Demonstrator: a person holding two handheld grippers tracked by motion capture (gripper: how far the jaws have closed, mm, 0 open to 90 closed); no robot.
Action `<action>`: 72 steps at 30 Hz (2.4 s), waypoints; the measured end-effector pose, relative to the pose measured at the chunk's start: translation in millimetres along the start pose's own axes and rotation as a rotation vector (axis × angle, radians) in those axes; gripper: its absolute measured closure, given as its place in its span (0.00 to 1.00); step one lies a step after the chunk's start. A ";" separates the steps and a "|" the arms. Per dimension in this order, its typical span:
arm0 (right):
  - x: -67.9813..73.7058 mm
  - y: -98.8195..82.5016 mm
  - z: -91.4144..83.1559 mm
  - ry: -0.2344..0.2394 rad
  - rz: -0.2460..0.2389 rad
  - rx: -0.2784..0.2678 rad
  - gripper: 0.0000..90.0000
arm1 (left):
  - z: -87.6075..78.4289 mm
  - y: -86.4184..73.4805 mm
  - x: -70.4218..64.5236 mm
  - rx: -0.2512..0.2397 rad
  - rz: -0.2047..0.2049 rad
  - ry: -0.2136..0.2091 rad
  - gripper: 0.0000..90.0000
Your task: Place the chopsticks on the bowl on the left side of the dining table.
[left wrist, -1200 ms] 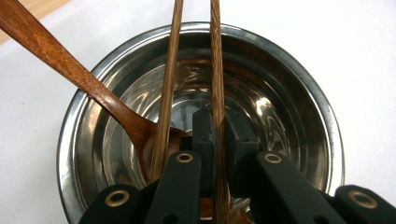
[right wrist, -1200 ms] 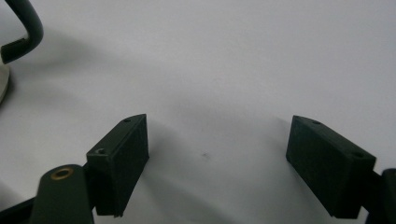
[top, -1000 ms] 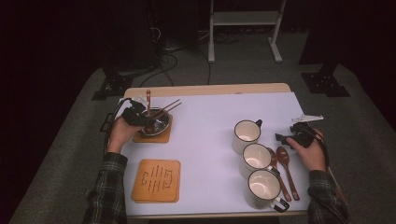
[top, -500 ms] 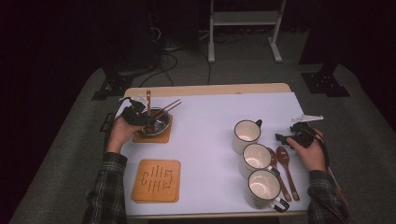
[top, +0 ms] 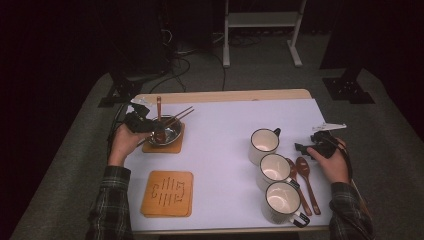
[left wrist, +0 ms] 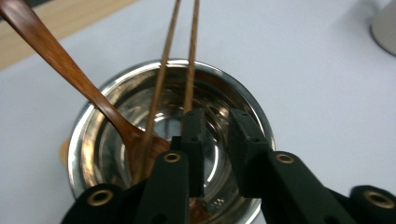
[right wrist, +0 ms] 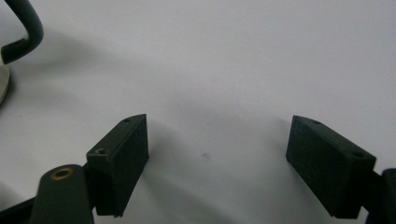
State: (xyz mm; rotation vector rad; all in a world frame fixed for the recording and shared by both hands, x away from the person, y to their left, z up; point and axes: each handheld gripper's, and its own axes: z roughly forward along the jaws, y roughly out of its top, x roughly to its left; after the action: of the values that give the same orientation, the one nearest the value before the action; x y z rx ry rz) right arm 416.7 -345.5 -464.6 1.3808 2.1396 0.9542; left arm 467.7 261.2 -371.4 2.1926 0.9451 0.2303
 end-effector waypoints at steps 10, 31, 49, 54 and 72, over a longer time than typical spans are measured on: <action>-0.2 0.1 0.1 0.001 0.002 0.001 0.22 | 4.5 -11.5 -7.5 0.041 -0.008 0.007 1.00; -0.2 0.1 0.1 0.001 0.002 0.001 0.22 | 14.4 -27.3 9.8 0.116 -0.027 0.106 1.00; 0.1 0.1 0.3 0.000 0.000 0.002 0.21 | 10.9 -23.8 19.5 0.101 -0.025 0.142 1.00; 0.0 0.1 0.4 0.000 0.000 0.002 0.22 | 6.5 -13.5 13.6 0.074 -0.020 0.140 1.00; 0.3 -0.1 0.4 -0.001 -0.001 0.001 0.22 | 41.6 43.2 17.0 0.016 0.013 0.178 1.00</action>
State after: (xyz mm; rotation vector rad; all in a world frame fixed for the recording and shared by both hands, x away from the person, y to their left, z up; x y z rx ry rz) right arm 416.8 -345.1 -464.9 1.3804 2.1401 0.9514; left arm 521.5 229.7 -373.8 2.2215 1.0325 0.4312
